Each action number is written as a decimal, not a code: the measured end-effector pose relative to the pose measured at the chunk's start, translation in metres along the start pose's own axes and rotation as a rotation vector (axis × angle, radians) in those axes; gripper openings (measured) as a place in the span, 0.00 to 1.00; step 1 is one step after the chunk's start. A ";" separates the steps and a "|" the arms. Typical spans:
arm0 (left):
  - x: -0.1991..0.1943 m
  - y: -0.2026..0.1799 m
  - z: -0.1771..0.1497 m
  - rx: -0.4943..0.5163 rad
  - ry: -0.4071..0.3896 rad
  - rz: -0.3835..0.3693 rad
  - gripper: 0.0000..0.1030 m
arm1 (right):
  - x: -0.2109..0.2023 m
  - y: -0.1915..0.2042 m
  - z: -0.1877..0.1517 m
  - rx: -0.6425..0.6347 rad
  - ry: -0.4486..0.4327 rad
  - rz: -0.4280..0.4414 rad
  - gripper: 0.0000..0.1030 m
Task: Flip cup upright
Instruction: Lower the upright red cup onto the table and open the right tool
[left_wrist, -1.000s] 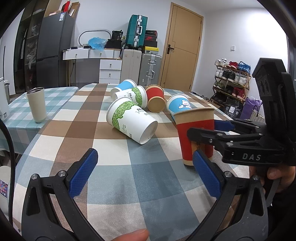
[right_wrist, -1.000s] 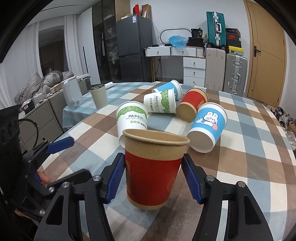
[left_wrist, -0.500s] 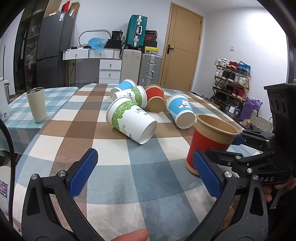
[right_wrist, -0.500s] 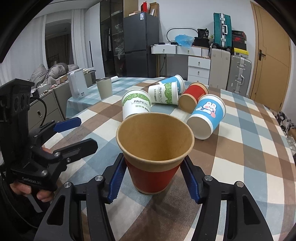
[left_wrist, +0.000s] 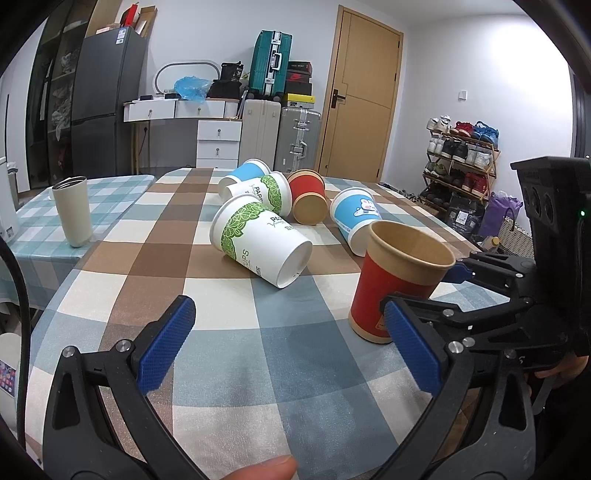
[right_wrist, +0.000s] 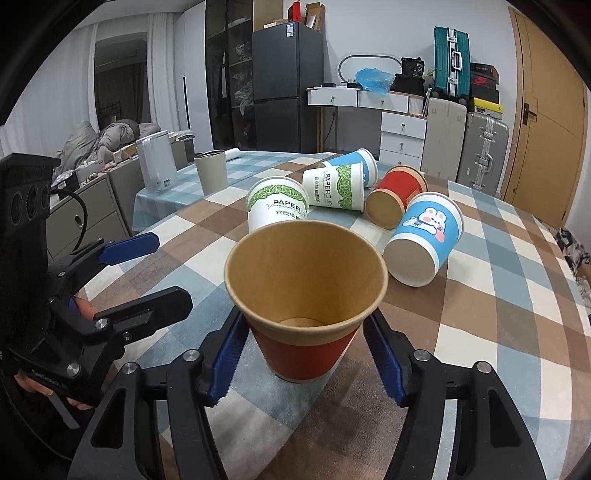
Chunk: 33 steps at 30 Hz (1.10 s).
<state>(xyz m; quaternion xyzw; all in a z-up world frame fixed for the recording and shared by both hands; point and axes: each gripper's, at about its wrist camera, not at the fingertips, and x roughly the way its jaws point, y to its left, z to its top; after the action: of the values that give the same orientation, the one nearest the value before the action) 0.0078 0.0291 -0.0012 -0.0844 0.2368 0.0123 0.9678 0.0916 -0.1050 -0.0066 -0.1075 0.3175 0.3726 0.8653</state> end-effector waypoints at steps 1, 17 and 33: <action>0.000 0.000 0.000 -0.001 0.001 0.000 0.99 | -0.002 -0.003 -0.002 0.007 -0.006 0.000 0.83; -0.004 -0.016 0.001 0.019 -0.038 -0.044 0.99 | -0.062 -0.031 -0.027 0.068 -0.256 0.069 1.00; -0.002 -0.026 -0.003 0.049 -0.050 -0.054 0.99 | -0.067 -0.029 -0.032 0.061 -0.274 0.100 1.00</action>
<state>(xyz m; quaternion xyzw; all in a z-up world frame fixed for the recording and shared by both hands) 0.0062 0.0033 0.0013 -0.0666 0.2105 -0.0177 0.9752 0.0624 -0.1778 0.0092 -0.0132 0.2127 0.4164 0.8838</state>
